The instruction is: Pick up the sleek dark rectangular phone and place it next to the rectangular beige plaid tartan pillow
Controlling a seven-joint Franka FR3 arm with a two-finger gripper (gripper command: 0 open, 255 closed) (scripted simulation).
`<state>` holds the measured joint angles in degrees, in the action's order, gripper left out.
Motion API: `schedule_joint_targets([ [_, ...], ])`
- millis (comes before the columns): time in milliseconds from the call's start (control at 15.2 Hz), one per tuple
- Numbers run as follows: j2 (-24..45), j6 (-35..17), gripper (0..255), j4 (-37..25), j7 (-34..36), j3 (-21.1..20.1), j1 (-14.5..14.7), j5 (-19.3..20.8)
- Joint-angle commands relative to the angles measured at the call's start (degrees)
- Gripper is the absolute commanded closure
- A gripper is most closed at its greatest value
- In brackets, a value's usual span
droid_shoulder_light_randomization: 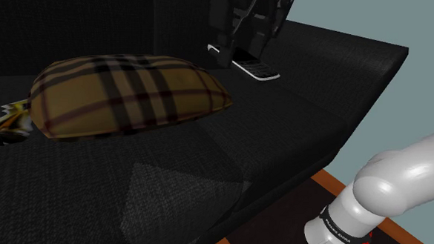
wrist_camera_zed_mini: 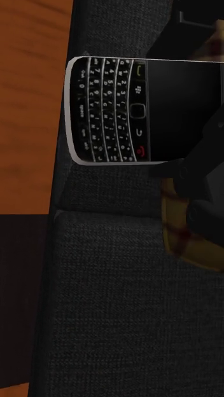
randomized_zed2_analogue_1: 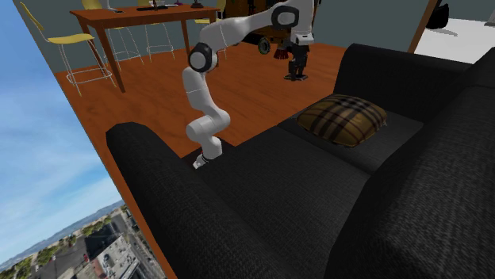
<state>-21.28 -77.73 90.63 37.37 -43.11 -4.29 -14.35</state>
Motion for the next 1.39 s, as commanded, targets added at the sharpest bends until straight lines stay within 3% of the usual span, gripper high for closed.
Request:
schedule_joint_targets([
  [0, 5.0, -0.1, 255, -4.7, 4.6, -5.3, -1.0, 2.3],
  [132, 9.7, -0.3, 255, -8.3, 8.9, -10.3, -1.5, 5.5],
  [1320, 1.0, -14.2, 255, 12.3, 3.9, -6.2, 0.9, -0.4],
])
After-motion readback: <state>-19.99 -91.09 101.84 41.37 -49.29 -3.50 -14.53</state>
